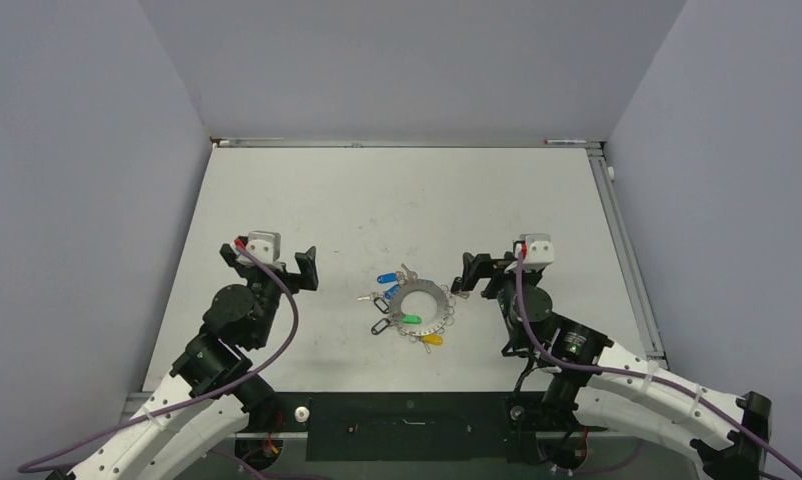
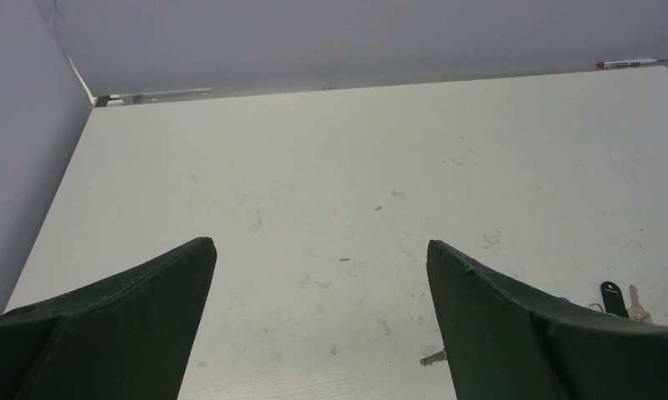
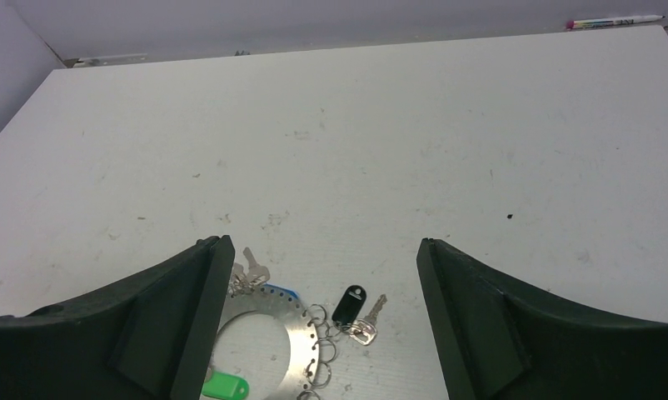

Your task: Put the keys on the keyring

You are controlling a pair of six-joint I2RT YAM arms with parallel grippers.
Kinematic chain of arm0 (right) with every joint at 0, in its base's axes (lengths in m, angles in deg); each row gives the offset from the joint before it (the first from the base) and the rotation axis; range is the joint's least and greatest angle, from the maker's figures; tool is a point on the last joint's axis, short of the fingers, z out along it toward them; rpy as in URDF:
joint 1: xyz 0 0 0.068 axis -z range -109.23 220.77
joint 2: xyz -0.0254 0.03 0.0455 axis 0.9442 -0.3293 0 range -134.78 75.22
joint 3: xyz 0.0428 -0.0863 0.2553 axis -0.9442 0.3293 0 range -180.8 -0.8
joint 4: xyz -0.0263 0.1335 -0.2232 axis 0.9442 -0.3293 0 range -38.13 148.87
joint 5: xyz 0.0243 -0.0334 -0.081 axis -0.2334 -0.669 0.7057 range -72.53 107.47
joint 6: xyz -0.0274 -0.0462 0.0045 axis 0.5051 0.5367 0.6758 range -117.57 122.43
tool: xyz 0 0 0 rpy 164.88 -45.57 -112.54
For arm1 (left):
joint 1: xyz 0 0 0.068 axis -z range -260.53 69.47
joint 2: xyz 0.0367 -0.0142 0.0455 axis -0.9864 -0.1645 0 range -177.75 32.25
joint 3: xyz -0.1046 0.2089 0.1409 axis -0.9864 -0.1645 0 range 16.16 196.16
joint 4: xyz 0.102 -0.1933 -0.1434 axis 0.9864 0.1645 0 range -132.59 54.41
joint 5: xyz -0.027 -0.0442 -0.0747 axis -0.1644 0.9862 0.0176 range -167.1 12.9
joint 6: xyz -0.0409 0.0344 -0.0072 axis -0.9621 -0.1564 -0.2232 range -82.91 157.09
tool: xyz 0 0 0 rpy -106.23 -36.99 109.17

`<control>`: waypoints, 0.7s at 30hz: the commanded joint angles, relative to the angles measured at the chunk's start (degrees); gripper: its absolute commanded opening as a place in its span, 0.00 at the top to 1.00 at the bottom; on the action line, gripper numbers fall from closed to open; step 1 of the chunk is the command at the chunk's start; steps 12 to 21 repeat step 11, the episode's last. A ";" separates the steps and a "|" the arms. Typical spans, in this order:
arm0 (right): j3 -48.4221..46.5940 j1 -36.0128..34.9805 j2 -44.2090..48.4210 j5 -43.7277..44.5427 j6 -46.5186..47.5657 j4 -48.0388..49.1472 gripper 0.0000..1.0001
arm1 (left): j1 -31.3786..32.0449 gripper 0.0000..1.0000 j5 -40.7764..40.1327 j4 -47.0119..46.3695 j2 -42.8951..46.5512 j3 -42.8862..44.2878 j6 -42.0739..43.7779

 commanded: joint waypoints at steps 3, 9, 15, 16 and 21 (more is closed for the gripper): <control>0.13 0.11 -1.82 0.31 2.04 6.30 0.16 | -0.32 0.04 1.40 -0.22 -0.32 2.32 0.08; 1.34 -0.03 -0.26 -0.50 4.05 11.39 0.16 | -0.41 0.04 1.46 -0.24 -0.73 2.27 0.32; 1.27 -0.01 0.01 -0.13 3.97 11.38 0.16 | -0.48 0.04 1.50 -0.24 -0.73 2.34 0.41; 1.27 -0.01 0.01 -0.13 3.97 11.38 0.16 | -0.48 0.04 1.50 -0.24 -0.73 2.34 0.41; 1.27 -0.01 0.01 -0.13 3.97 11.38 0.16 | -0.48 0.04 1.50 -0.24 -0.73 2.34 0.41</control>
